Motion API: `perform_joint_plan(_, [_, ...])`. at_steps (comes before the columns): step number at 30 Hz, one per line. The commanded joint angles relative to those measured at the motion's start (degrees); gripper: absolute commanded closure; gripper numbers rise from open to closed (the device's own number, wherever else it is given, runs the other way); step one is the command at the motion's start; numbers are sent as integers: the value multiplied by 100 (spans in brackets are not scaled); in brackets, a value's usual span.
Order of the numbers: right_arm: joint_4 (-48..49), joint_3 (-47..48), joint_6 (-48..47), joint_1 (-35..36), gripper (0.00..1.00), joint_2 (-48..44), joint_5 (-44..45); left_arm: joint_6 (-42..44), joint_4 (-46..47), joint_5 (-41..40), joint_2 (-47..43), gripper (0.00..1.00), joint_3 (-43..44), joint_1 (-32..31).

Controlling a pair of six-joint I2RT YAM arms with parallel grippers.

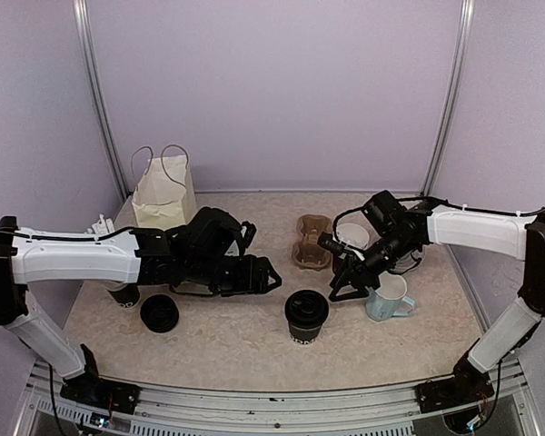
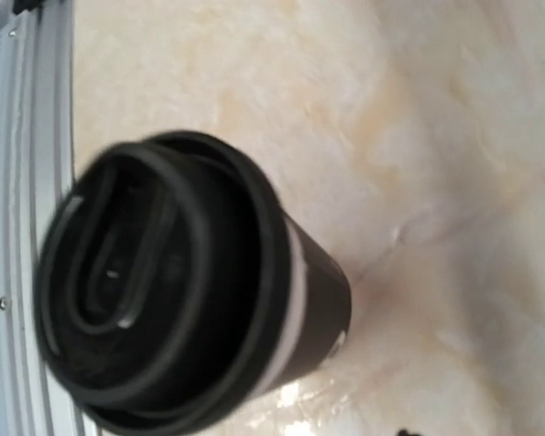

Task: Pack the takeout coffee

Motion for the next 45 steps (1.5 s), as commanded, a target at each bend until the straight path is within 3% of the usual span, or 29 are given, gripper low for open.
perform_joint_plan(1, [-371,349,376,-95,46,225,-97,-203,960,605,219,27,19,-115])
perform_joint_plan(16, [-694,518,358,-93,52,770,-743,17,1265,904,1219,33,390,-178])
perform_joint_plan(25, [-789,548,397,-91,54,1179,-955,-61,1253,1064,1333,39,28,-180])
perform_joint_plan(40, [-523,779,1249,-85,64,2221,357,-393,1608,1451,1638,49,-767,-62])
perform_joint_plan(45, [-645,878,892,-86,65,1726,-481,-70,1395,1230,1520,45,-500,-117])
